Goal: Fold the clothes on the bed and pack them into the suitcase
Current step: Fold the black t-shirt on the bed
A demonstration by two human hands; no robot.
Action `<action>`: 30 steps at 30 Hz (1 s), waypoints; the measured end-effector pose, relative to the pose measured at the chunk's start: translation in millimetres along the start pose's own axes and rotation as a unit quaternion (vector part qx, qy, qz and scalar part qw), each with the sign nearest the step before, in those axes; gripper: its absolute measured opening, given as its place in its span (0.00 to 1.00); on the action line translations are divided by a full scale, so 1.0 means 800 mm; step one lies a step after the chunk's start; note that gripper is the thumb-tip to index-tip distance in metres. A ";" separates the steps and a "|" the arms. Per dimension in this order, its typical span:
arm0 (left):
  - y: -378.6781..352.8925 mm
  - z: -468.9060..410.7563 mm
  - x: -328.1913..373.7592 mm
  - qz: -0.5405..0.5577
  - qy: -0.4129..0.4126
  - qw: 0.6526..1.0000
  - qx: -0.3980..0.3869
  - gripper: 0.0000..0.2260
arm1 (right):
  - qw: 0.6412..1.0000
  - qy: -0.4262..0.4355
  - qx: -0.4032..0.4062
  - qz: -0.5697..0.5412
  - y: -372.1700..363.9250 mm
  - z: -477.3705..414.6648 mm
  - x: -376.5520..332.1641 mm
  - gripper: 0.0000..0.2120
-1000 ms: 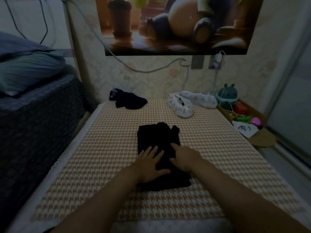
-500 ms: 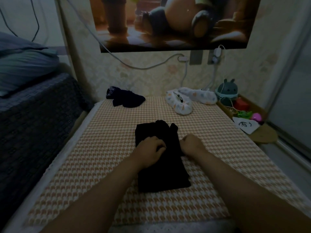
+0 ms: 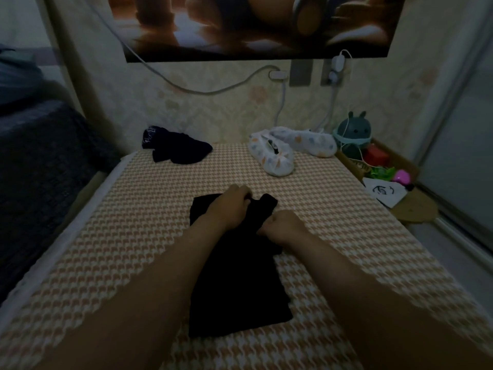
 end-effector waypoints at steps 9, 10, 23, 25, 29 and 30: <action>-0.002 -0.037 0.029 0.041 0.026 0.989 -0.143 0.24 | 0.997 0.048 0.009 -0.052 0.006 0.010 -0.002 0.22; 0.000 -0.038 0.027 0.079 0.025 0.988 -0.132 0.21 | 0.997 0.043 0.007 -0.067 0.007 0.010 -0.001 0.32; 0.045 0.010 -0.033 0.282 0.021 0.959 0.006 0.16 | 0.982 0.172 0.066 0.044 0.010 0.018 -0.024 0.09; 0.050 0.015 -0.046 0.194 0.019 0.981 0.022 0.18 | 0.967 0.214 0.050 0.127 0.004 0.031 -0.040 0.08; 0.067 0.033 -0.046 0.107 0.025 0.987 0.117 0.11 | 0.968 0.205 -0.085 0.119 -0.022 0.058 -0.064 0.12; 0.070 0.040 -0.038 0.082 0.004 0.988 0.131 0.11 | 0.974 0.176 -0.125 0.069 -0.029 0.061 -0.065 0.14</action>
Point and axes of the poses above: each hand's wrist, its own z-axis away from the middle knuckle, its own y-axis out of the back of the hand, x = y × z, the point moved 3 cm from there along -z, towards the middle knuckle, and after that the axes turned 6 degrees about -x, right-handed, at the moved point
